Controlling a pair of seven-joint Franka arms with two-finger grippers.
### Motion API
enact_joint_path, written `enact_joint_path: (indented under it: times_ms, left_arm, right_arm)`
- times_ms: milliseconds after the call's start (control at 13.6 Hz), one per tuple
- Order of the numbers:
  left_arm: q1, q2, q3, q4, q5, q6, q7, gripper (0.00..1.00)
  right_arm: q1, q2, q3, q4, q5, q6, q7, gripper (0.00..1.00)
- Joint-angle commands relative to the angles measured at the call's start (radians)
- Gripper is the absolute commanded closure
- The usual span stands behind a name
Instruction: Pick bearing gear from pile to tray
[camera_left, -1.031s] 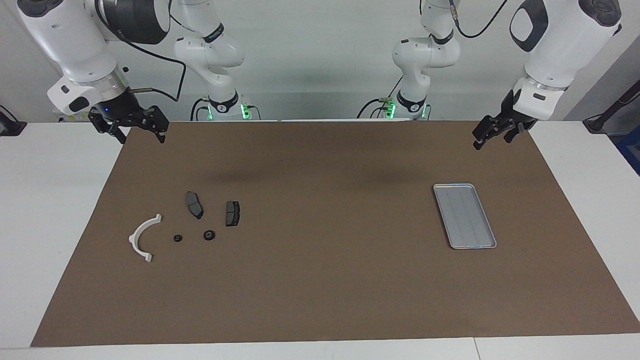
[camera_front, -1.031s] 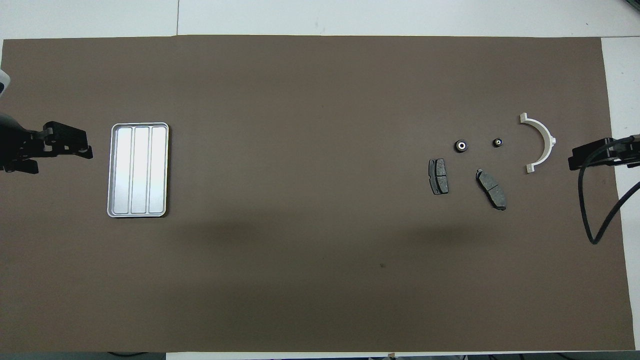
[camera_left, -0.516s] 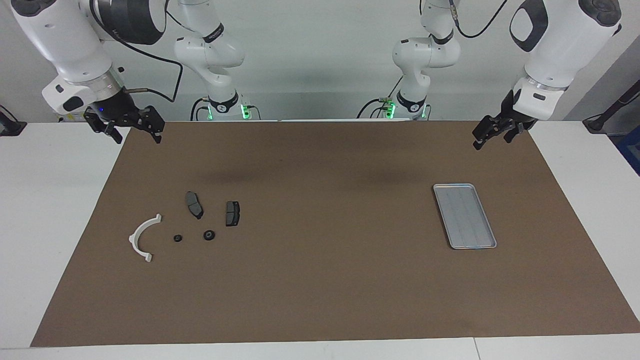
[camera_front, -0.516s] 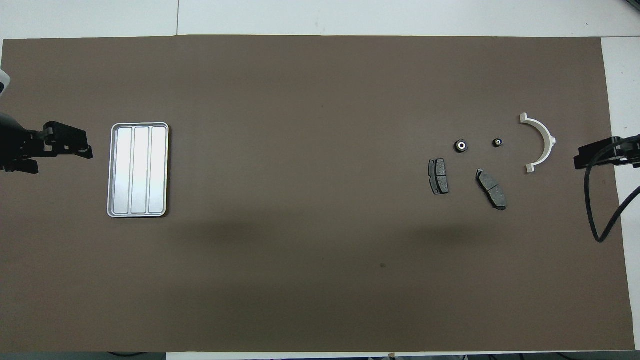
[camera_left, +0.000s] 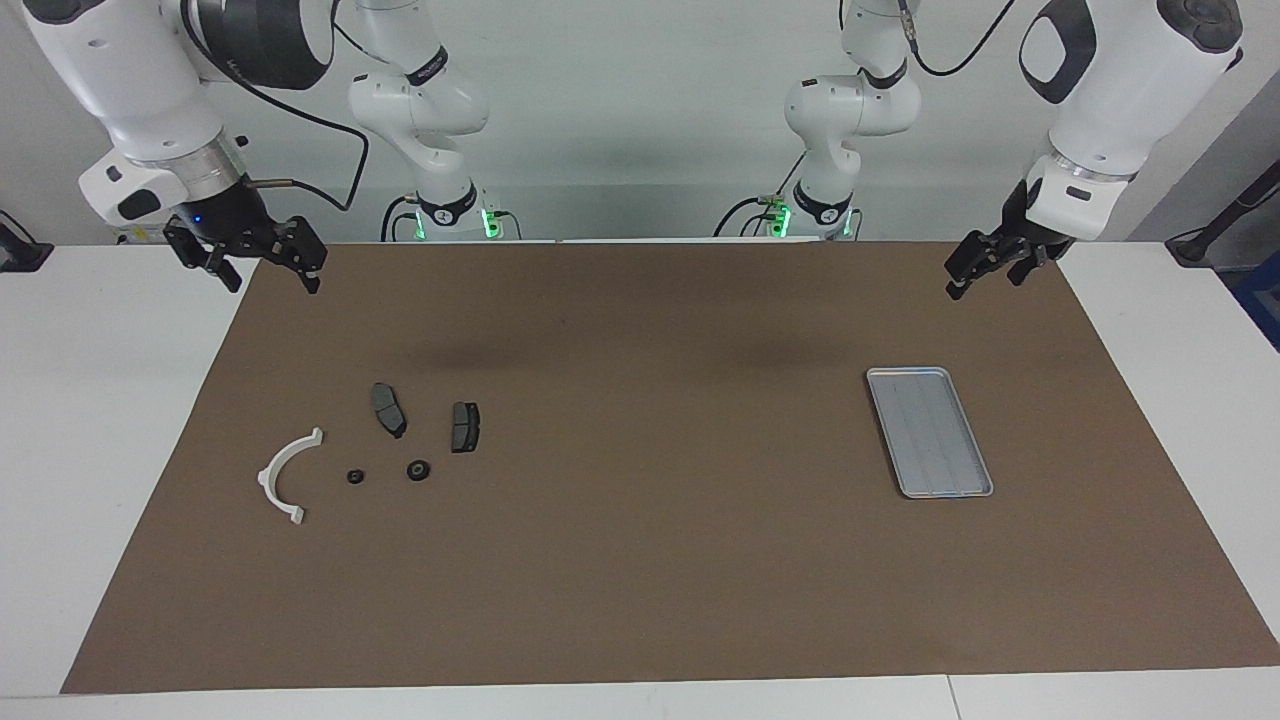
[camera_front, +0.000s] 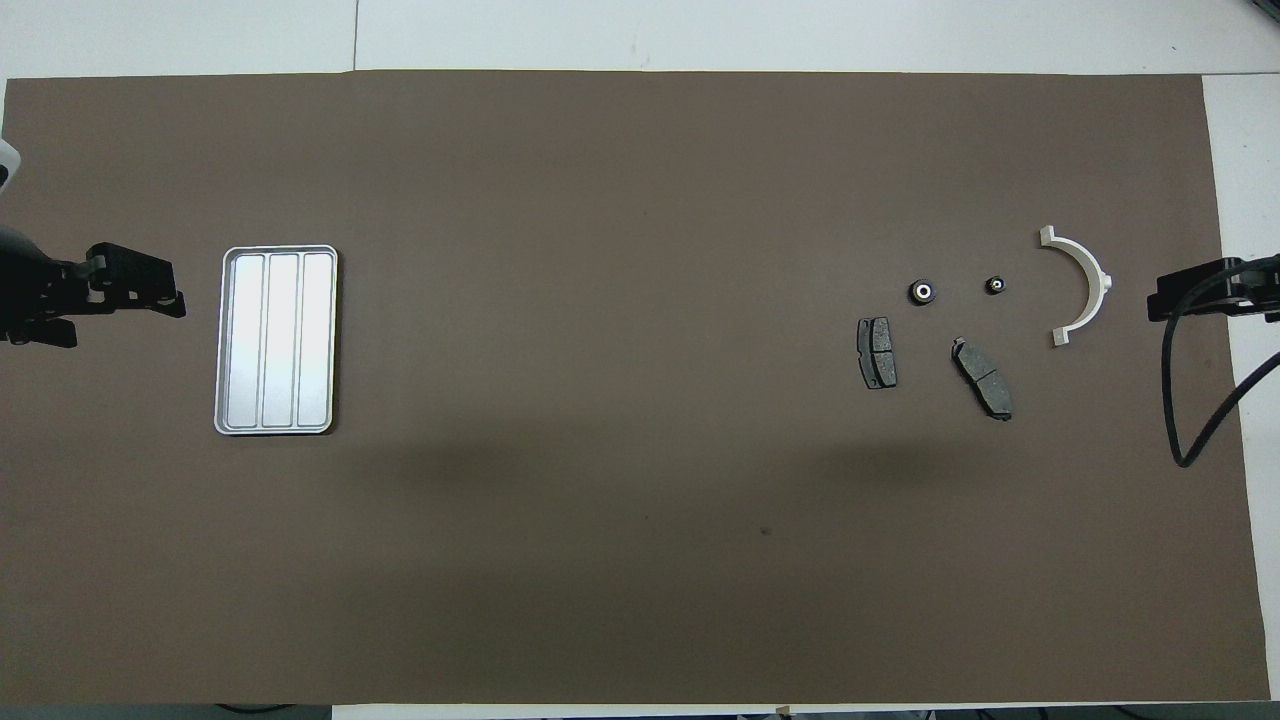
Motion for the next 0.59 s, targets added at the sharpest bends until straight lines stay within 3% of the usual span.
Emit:
enact_joint_path:
  times_ms: [0, 221, 516]
  left_arm:
    - [0.000, -0.029, 0.002, -0.033, -0.011, 0.010, 0.007, 0.00]
    - [-0.002, -0.029, 0.002, -0.033, -0.011, 0.010, 0.007, 0.00]
    - [-0.002, -0.029, 0.002, -0.033, -0.011, 0.010, 0.009, 0.00]
  right_arm:
    - [-0.014, -0.013, 0.008, -0.044, 0.010, 0.033, 0.026, 0.00]
    - [-0.031, 0.018, 0.008, -0.067, 0.042, 0.113, 0.058, 0.00]
    - [-0.014, 0.157, 0.010, -0.061, 0.039, 0.231, 0.076, 0.00]
